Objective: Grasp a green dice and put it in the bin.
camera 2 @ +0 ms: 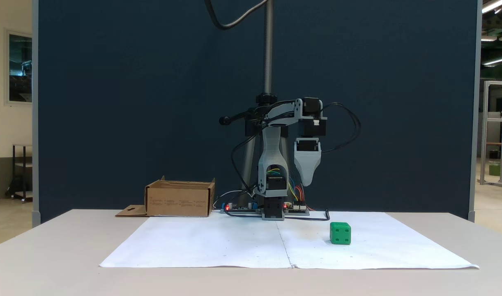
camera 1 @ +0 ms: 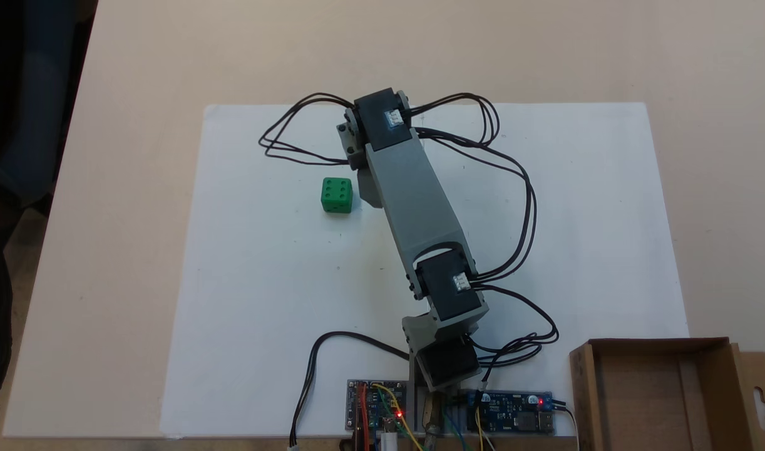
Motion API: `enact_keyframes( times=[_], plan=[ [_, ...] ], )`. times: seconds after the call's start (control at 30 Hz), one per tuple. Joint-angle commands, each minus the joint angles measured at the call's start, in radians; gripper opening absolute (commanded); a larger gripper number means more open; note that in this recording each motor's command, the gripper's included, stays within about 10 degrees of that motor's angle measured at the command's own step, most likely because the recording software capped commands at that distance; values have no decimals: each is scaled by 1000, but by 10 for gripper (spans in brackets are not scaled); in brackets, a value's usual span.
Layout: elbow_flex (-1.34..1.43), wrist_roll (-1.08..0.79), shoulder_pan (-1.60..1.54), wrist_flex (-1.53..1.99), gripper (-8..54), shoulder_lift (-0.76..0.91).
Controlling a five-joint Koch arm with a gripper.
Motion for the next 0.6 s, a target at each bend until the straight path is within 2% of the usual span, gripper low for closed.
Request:
enact_keyframes(
  times=[0.0,0.23,0.57],
  plan=[
    [-69,126,-15,87,445,11],
    [-69,184,-69,75,443,-17],
    [-67,187,-166,3,443,-141]
  ],
)
